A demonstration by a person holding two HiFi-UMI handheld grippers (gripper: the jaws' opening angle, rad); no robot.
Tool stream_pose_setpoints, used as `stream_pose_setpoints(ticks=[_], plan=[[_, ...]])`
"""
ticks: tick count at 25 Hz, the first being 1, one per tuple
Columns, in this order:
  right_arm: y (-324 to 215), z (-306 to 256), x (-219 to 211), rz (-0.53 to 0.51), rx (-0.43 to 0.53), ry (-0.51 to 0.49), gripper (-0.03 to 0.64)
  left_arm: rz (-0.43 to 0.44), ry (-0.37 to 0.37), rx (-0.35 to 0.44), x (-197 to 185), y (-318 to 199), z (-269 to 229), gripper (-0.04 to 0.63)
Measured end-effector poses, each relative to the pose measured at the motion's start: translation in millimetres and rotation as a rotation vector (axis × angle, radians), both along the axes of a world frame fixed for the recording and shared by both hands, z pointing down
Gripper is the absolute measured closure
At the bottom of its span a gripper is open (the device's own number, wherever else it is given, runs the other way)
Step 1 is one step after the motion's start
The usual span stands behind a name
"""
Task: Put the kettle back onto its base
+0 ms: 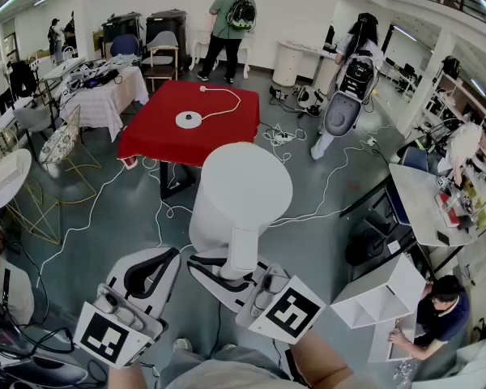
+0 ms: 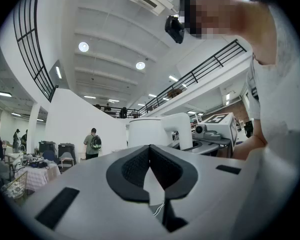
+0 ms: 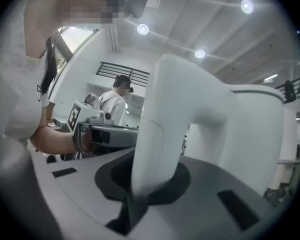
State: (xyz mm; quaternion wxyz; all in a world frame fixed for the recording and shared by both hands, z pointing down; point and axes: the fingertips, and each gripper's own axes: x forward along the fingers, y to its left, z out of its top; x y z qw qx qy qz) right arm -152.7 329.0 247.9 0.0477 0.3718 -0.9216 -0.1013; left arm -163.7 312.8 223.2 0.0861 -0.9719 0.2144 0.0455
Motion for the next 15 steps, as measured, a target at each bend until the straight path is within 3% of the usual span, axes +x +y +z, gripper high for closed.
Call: stream_pose_setpoints(ticks=[4, 15], plan=[[-5.2, 0.9, -1.0, -0.001, 0.009, 0.006, 0.589, 0.005, -0.027, -0.029, -0.8, -3.7, 8.0, 0.586], [-5.4, 0.5, 2.0, -0.032, 0.011, -0.011, 0.589, -0.014, 0.000, -0.012, 5.8, -8.2, 4.5, 0.586]])
